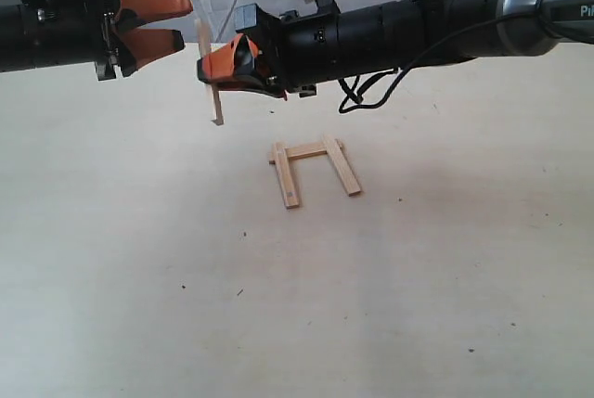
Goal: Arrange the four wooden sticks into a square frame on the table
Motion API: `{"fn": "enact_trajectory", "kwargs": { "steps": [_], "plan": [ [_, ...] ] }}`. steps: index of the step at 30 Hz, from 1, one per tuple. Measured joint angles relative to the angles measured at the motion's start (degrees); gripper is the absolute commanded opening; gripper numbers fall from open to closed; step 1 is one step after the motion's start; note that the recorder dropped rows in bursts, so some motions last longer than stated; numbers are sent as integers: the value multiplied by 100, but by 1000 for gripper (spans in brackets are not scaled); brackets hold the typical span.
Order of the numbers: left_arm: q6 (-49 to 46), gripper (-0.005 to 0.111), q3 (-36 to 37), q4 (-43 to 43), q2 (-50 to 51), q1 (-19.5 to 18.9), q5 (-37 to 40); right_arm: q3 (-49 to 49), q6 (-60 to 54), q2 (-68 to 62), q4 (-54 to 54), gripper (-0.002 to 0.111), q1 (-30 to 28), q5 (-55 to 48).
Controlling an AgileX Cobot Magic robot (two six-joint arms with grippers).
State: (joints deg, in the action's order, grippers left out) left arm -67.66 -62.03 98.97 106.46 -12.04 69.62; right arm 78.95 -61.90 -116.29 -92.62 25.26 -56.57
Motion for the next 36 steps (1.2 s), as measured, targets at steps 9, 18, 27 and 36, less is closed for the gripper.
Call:
{"fn": "enact_trajectory", "kwargs": {
  "steps": [9,18,27,36],
  "plan": [
    [0,51,0,0,0,-152,0,312,43,437,3697,-1,2,376],
    [11,0,-53,-416,0,559,-1753,356,-101,586,6487,-1,12,379],
    [1947,0,-1533,-2612,809,1793,-3361,356,-1772,129,6929,-1,155,404],
    [2363,0,-1990,-2729,1929,2031,-2976,356,-1855,-367,6967,-1,232,885]
  ]
}}
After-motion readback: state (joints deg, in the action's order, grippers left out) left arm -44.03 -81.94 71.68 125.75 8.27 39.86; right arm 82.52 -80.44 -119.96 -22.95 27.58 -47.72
